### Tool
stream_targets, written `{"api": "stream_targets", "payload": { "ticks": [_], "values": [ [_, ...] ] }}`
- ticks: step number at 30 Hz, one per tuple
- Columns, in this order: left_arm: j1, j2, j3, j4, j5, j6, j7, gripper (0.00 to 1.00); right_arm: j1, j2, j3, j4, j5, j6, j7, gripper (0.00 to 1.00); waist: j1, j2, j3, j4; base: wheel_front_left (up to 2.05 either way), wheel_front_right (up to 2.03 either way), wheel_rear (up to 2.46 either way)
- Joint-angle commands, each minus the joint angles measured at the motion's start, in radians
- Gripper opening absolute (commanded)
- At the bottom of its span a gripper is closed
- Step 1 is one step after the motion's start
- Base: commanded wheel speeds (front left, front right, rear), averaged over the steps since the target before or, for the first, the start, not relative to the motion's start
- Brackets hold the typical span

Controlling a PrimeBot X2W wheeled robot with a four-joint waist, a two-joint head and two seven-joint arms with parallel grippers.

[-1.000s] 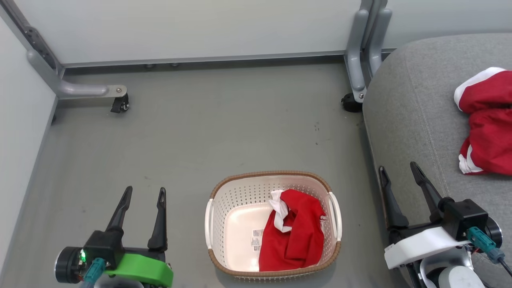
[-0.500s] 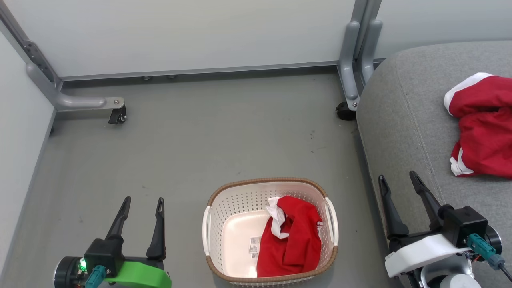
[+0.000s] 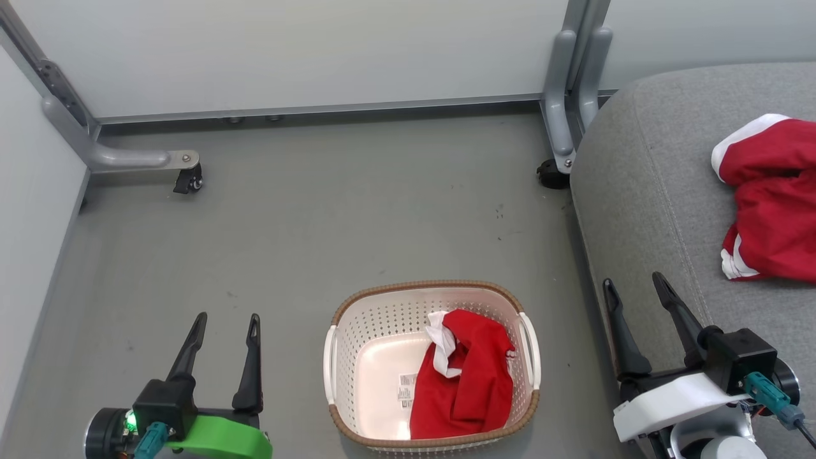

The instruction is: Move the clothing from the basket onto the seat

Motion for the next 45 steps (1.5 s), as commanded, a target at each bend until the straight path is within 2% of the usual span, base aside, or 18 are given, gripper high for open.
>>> {"api": "stream_targets", "payload": {
  "ticks": [1, 8, 12, 20, 30, 37, 45],
  "values": [
    [-0.012, -0.004, 0.003, 0.000, 0.003, -0.005, -0.003, 1.00, -0.001, -0.003, -0.001, -0.004, 0.005, 0.000, -0.004, 1.00, 0.0000, 0.0000, 0.004, 0.001, 0.00, 0.00, 0.00],
    [-0.049, -0.010, -0.013, 0.001, 0.029, -0.017, -0.003, 1.00, -0.037, -0.003, -0.003, -0.021, 0.000, -0.001, -0.005, 1.00, 0.0000, 0.0000, 0.053, 0.000, 0.00, 0.00, 0.00],
    [-0.099, -0.021, -0.041, 0.002, 0.049, -0.031, -0.003, 1.00, -0.068, -0.003, -0.009, -0.046, -0.013, 0.000, -0.006, 1.00, 0.0000, 0.0000, 0.116, -0.002, 0.00, 0.00, 0.00],
    [-0.265, -0.047, -0.122, 0.025, 0.080, -0.063, -0.003, 1.00, -0.175, -0.003, -0.023, -0.110, -0.044, 0.000, -0.010, 1.00, 0.0000, 0.0000, 0.322, -0.011, 0.00, 0.00, 0.00],
    [-0.460, -0.060, -0.260, 0.083, 0.094, -0.091, -0.002, 1.00, -0.306, -0.003, -0.039, -0.144, -0.047, -0.001, -0.054, 1.00, 0.0000, 0.0000, 0.541, -0.064, 0.00, 0.00, 0.00],
    [-0.585, -0.063, -0.378, 0.197, 0.082, -0.094, -0.002, 1.00, -0.371, -0.003, -0.039, -0.149, -0.035, 0.000, -0.091, 1.00, 0.0000, 0.0000, 0.658, -0.115, 0.00, 0.00, 0.00],
    [-0.743, -0.063, -0.534, 0.400, -0.005, -0.093, 0.008, 1.00, -0.409, -0.002, -0.030, -0.156, -0.022, 0.000, -0.120, 1.00, 0.0000, 0.0000, 0.764, -0.162, 0.00, 0.00, 0.00]
  ]
}}
